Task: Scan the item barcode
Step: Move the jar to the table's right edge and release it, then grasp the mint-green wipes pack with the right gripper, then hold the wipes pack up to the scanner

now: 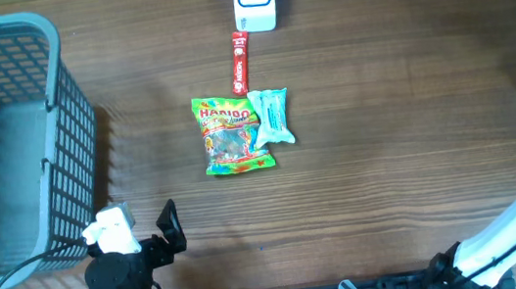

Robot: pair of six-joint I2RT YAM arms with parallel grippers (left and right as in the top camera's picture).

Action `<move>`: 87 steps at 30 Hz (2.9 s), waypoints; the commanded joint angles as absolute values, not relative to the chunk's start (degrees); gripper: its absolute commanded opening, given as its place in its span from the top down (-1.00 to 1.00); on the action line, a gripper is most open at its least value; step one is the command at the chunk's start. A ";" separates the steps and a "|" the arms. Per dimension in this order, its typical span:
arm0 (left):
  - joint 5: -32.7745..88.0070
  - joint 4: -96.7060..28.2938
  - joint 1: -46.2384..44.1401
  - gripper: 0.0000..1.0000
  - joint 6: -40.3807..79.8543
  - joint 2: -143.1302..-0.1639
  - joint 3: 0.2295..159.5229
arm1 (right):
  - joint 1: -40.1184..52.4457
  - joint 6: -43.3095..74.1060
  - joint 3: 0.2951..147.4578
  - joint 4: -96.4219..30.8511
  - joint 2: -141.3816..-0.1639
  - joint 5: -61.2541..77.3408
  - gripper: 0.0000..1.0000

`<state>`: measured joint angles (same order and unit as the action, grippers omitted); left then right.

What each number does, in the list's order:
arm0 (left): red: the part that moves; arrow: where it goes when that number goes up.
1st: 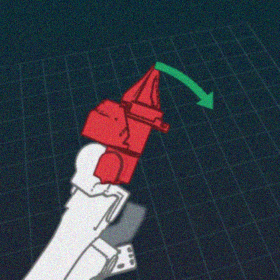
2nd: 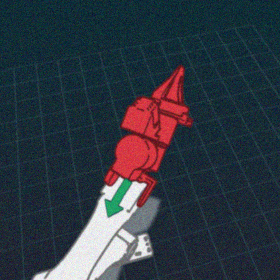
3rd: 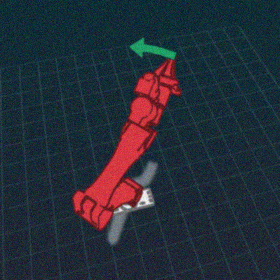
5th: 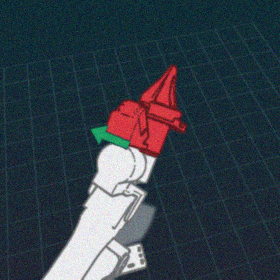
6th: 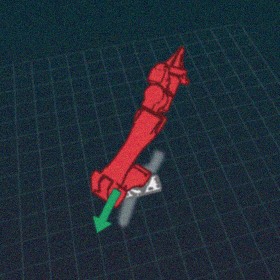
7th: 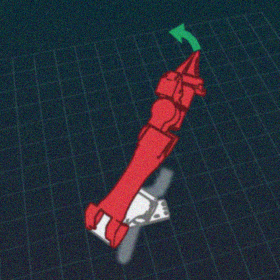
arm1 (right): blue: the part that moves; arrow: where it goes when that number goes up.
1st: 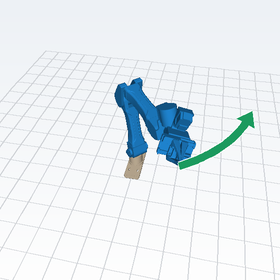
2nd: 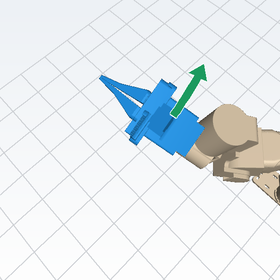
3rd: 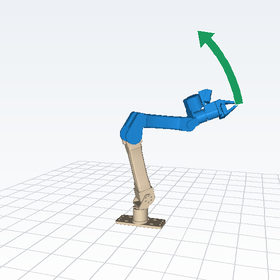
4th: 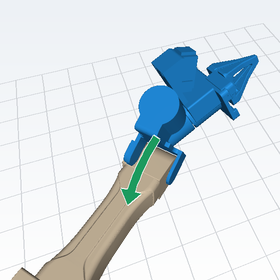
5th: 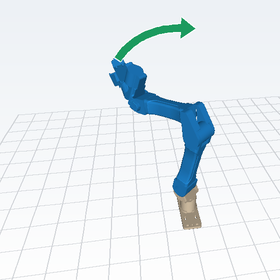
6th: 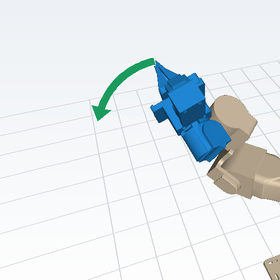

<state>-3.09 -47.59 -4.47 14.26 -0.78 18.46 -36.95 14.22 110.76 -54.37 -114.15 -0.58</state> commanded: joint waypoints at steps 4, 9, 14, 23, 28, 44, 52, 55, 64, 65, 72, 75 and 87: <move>-3.03 -47.46 -4.27 -1.00 13.96 -0.38 18.22 | -16.86 19.49 111.15 -65.43 -104.51 31.38 -0.99; -3.03 -47.46 -4.27 -1.00 13.96 -0.38 18.22 | 14.70 15.22 97.84 -63.90 -108.12 11.00 -0.99; -3.03 -47.46 -4.27 -1.00 13.96 -0.38 18.22 | 37.71 21.21 95.18 -59.42 -118.83 -11.90 -0.99; -3.03 -47.44 -4.27 -1.00 13.96 -0.38 18.22 | 41.78 28.51 95.81 -52.56 -126.56 -21.56 -0.80; -3.03 -47.44 -4.27 -1.00 13.96 -0.38 18.22 | 41.76 29.54 96.01 -47.40 -126.98 -23.20 -0.54; -3.03 -47.44 -4.27 -1.00 13.96 -0.38 18.22 | 38.46 31.33 108.03 -65.89 -123.61 0.16 0.91; -3.03 -47.46 -4.27 -1.00 13.96 -0.38 18.22 | 22.63 14.28 105.23 -67.07 -121.67 68.47 0.79; -3.03 -47.46 -4.27 -1.00 13.96 -0.38 18.22 | 21.45 19.40 105.23 -65.63 -121.67 67.42 0.91; -3.03 -47.46 -4.27 -1.00 13.96 -0.38 18.22 | 21.65 -59.13 105.08 -75.90 -121.67 88.47 0.91; -3.03 -47.46 -4.27 -1.00 13.96 -0.38 18.22 | 21.76 -63.99 105.08 -78.08 -121.67 90.02 0.91; -3.03 -47.44 -4.27 -1.00 13.96 -0.38 18.22 | 21.87 -74.96 105.08 -85.25 -121.67 89.58 0.91; -3.03 -47.46 -4.27 -1.00 13.96 -0.38 18.22 | 21.91 -65.49 104.97 -85.32 -121.67 77.87 0.91; -3.03 -47.46 -4.27 -1.00 13.96 -0.38 18.22 | 22.06 6.20 106.63 -38.92 -122.41 0.19 0.91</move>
<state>-3.09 -47.59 -4.47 14.26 -0.78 18.46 21.87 2.20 104.31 -42.92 -122.67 11.53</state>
